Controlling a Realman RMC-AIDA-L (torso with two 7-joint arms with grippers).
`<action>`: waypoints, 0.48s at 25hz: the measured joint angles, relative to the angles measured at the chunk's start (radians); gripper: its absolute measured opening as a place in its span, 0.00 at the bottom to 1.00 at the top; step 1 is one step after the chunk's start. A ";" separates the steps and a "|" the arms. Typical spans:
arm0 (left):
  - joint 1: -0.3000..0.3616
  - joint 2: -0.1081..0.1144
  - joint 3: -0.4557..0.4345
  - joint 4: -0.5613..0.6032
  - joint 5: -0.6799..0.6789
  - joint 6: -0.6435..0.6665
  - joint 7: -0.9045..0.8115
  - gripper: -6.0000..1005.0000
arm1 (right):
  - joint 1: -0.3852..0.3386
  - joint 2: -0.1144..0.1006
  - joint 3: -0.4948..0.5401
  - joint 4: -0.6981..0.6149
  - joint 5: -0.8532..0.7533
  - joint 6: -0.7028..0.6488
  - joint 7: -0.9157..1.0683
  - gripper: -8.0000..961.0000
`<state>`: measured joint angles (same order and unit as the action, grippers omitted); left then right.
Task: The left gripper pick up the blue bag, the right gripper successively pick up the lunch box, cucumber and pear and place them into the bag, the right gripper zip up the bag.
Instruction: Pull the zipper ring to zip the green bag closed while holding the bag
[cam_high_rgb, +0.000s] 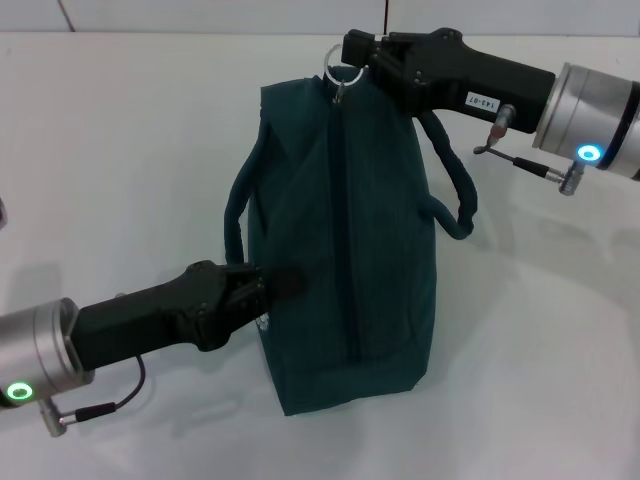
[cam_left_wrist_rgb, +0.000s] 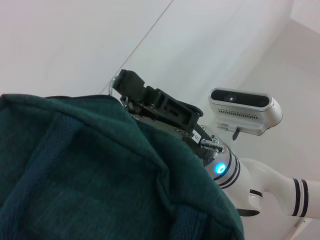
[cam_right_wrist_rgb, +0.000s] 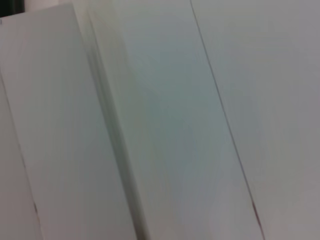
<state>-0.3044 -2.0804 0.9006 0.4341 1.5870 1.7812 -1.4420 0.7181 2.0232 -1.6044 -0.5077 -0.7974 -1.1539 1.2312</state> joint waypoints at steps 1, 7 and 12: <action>0.000 0.001 -0.001 0.000 0.000 0.000 0.000 0.05 | 0.000 0.000 0.000 0.000 0.000 0.004 -0.002 0.02; 0.005 0.008 -0.005 0.001 0.001 -0.001 0.000 0.05 | 0.002 0.000 0.001 -0.003 0.001 0.040 -0.027 0.02; 0.025 0.015 -0.029 0.008 0.000 -0.005 0.000 0.05 | 0.012 0.001 0.004 -0.005 0.001 0.069 -0.044 0.02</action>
<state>-0.2794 -2.0653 0.8721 0.4425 1.5867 1.7763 -1.4424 0.7303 2.0245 -1.6004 -0.5131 -0.7961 -1.0851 1.1873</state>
